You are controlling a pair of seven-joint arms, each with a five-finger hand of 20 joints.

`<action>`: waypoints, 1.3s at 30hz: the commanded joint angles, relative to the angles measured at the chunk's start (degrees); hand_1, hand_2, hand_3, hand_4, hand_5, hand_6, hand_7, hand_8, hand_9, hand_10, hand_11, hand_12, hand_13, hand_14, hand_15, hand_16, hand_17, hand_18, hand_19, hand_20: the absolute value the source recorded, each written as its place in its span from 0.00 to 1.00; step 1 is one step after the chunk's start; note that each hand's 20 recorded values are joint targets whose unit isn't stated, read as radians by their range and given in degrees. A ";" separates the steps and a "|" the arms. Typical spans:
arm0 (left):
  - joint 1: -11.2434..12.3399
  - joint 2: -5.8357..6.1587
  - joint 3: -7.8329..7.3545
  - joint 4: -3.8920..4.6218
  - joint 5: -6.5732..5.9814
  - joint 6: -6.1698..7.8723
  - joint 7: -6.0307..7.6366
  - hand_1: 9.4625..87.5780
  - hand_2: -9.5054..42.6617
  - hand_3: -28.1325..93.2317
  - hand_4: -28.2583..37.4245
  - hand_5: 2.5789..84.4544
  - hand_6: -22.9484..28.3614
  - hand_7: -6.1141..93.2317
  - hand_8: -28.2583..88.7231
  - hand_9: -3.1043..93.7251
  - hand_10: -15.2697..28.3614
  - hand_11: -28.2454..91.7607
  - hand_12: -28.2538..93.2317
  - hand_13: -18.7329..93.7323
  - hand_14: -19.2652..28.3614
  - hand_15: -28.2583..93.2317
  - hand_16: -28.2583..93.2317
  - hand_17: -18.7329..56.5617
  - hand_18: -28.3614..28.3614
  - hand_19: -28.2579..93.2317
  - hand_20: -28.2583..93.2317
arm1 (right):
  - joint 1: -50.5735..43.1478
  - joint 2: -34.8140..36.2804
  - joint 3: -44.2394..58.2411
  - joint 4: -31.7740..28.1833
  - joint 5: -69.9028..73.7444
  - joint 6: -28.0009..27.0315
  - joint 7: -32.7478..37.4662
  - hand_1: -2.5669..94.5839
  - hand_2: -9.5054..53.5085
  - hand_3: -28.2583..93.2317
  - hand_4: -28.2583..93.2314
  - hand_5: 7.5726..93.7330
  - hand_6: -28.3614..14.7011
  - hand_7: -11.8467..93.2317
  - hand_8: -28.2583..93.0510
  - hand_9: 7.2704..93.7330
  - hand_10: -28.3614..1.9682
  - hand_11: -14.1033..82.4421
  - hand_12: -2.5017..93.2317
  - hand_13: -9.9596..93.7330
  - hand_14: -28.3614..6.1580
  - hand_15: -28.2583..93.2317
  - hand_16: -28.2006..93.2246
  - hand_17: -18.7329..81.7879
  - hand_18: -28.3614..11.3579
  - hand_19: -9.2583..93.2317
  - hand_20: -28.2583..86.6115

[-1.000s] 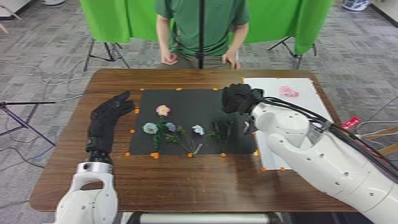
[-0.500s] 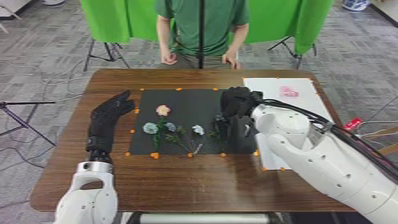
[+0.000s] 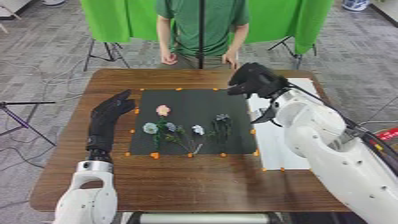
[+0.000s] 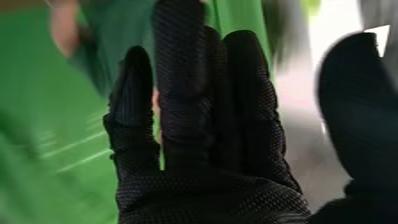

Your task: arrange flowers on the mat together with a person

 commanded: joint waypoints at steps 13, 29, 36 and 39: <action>0.05 0.12 0.24 0.71 0.28 -0.84 1.99 0.22 0.23 0.78 0.14 0.57 0.52 0.18 0.20 0.52 0.66 0.40 0.36 0.50 0.78 0.43 0.26 0.32 0.74 0.35 0.40 | -39.27 -30.56 25.62 -5.07 55.79 2.75 -29.59 0.09 0.21 0.86 0.09 0.40 0.67 0.17 0.18 0.39 0.48 0.19 0.16 0.37 0.50 0.28 0.37 0.36 0.36 0.11 0.48; 1.38 -0.01 0.39 -0.04 0.01 -0.33 1.35 0.22 0.23 0.78 0.15 0.57 0.52 0.18 0.20 0.52 0.66 0.40 0.36 0.50 0.78 0.43 0.26 0.32 0.74 0.35 0.40 | -41.30 -30.37 26.06 -6.33 53.37 2.77 -28.83 0.08 0.22 0.86 0.09 0.43 0.67 0.18 0.17 0.42 0.48 0.20 0.16 0.39 0.49 0.31 0.36 0.37 0.34 0.11 0.49; 1.15 -0.52 0.33 0.11 0.24 -0.99 1.04 0.22 0.23 0.78 0.15 0.57 0.52 0.18 0.20 0.52 0.66 0.40 0.36 0.50 0.78 0.43 0.26 0.32 0.74 0.35 0.40 | -41.22 -30.32 25.94 -6.27 53.62 2.96 -28.52 0.08 0.23 0.86 0.09 0.43 0.67 0.18 0.17 0.43 0.48 0.20 0.16 0.39 0.48 0.31 0.35 0.38 0.34 0.11 0.49; 0.91 -0.69 0.43 0.23 0.37 -1.29 0.85 0.22 0.23 0.78 0.15 0.57 0.52 0.18 0.20 0.52 0.66 0.40 0.36 0.50 0.78 0.43 0.26 0.33 0.74 0.35 0.41 | -41.12 -30.23 25.77 -6.11 53.74 2.98 -28.32 0.08 0.23 0.86 0.09 0.44 0.67 0.19 0.17 0.43 0.48 0.20 0.16 0.40 0.48 0.31 0.35 0.38 0.34 0.11 0.49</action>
